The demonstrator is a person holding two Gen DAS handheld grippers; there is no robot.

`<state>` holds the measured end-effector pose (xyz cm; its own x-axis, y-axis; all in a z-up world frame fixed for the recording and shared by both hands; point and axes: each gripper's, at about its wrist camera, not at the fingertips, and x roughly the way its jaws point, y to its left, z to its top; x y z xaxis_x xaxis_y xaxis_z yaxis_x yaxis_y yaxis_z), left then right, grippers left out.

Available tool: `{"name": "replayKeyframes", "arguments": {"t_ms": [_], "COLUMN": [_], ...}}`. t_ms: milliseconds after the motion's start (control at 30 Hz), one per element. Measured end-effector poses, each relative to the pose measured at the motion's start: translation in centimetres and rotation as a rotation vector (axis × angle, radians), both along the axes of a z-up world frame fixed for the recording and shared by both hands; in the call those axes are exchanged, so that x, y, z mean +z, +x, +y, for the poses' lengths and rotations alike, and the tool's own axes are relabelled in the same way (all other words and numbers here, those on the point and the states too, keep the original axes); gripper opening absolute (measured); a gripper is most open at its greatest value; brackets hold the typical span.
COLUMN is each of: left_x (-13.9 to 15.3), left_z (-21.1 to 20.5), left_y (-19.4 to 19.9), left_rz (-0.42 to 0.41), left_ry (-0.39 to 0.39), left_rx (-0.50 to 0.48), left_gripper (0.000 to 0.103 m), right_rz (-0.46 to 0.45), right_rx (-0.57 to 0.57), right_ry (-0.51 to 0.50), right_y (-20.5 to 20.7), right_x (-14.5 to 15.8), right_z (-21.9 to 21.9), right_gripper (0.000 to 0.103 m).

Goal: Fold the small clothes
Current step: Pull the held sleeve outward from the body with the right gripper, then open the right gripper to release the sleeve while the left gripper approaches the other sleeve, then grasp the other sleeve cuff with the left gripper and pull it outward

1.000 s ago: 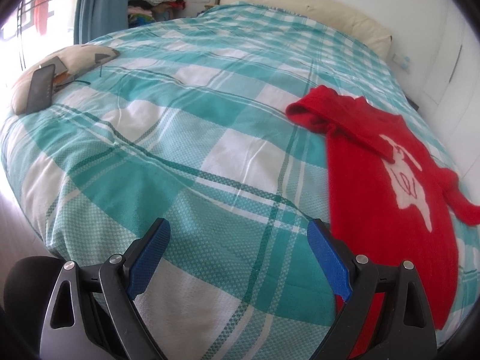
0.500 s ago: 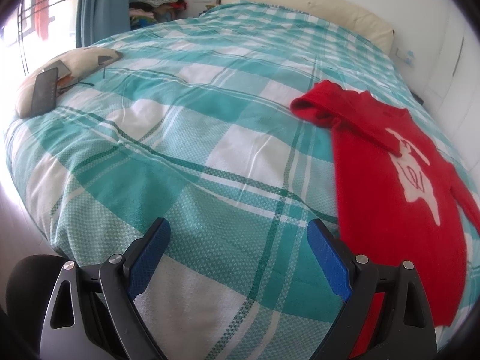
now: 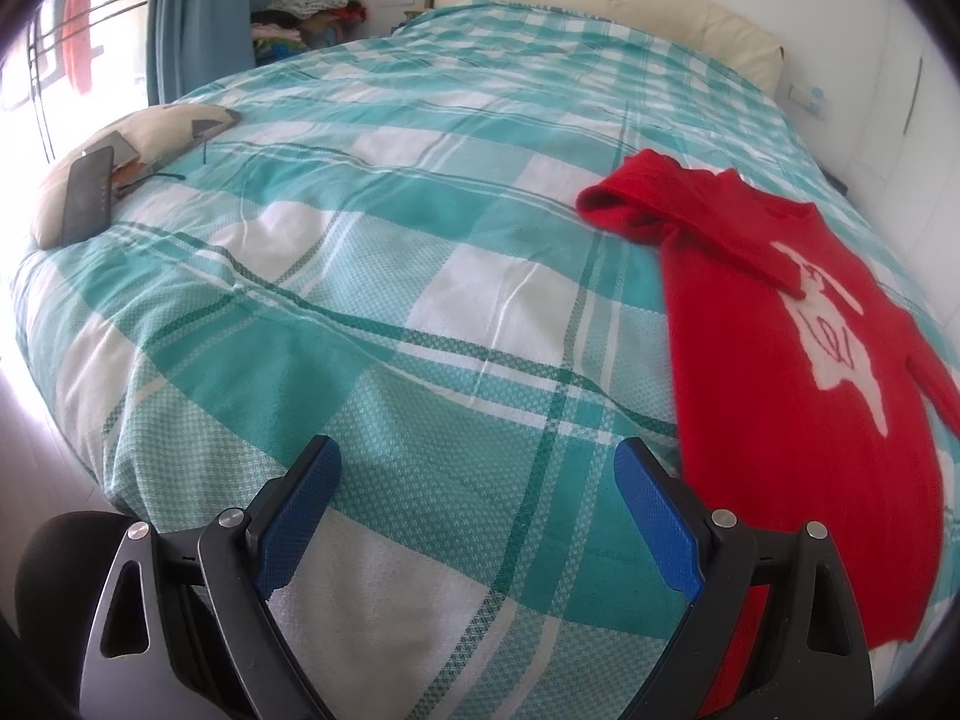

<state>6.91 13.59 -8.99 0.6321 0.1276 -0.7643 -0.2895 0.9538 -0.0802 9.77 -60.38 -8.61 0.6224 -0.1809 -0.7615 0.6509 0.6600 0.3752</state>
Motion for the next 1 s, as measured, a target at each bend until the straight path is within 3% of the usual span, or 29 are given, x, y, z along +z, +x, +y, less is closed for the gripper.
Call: {"name": "replayKeyframes", "arguments": {"t_ms": [100,167,233,333,400,500,567,633,733,800,867,967,1000], "left_x": [0.9,3.2,6.5,10.7,11.4,8.4,5.5,3.0,-0.1,-1.1,-1.0,-1.0,-0.9], "left_z": [-0.6,-1.4,-2.6,-5.9,-9.2,-14.4,-16.8,-18.5,-19.9,-20.2,-19.7,-19.2,-19.0], "left_y": [0.0,0.1,0.6,3.1,6.2,11.1,14.0,16.4,19.0,20.3,21.5,22.8,23.0], "left_rz": [0.012,-0.030,-0.111,-0.216,-0.214,-0.118,-0.046,0.030,0.129,0.129,0.119,0.151,0.160], "left_ry": [0.029,0.070,0.112,0.180,0.227,0.333,0.430,0.461,0.499,0.515,0.457,0.330,0.290], "left_rx": [-0.038,-0.081,-0.137,-0.289,-0.468,-0.724,-0.793,-0.842,-0.869,-0.857,-0.834,-0.831,-0.836], "left_gripper": [0.094,0.094,0.094,0.102,0.102,0.102,0.101,0.092,0.090,0.090,0.087,0.047,0.017], "right_rz": [0.087,0.127,0.097,0.022,-0.003,-0.013,-0.011,-0.011,-0.017,-0.019,-0.017,-0.017,-0.019], "right_rx": [-0.060,-0.128,-0.183,-0.161,-0.109,-0.023,0.014,0.033,0.041,0.039,0.052,0.101,0.115], "right_ry": [-0.111,-0.190,-0.237,-0.267,-0.271,-0.267,-0.258,-0.246,-0.239,-0.237,-0.230,-0.231,-0.237], "right_y": [-0.7,-1.8,-3.1,-3.5,-3.1,-2.2,-2.0,-1.7,-1.7,-1.5,-1.0,-0.2,0.0], "right_x": [0.8,1.7,2.9,4.3,4.7,4.6,4.4,4.0,4.0,4.0,3.8,3.8,3.8], "right_z": [0.6,0.8,1.0,2.0,3.0,4.7,5.5,5.9,6.0,6.0,6.1,6.9,7.2], "right_gripper": [0.017,0.027,0.042,0.045,0.046,0.046,0.047,0.047,0.047,0.047,0.047,0.047,0.047]}}
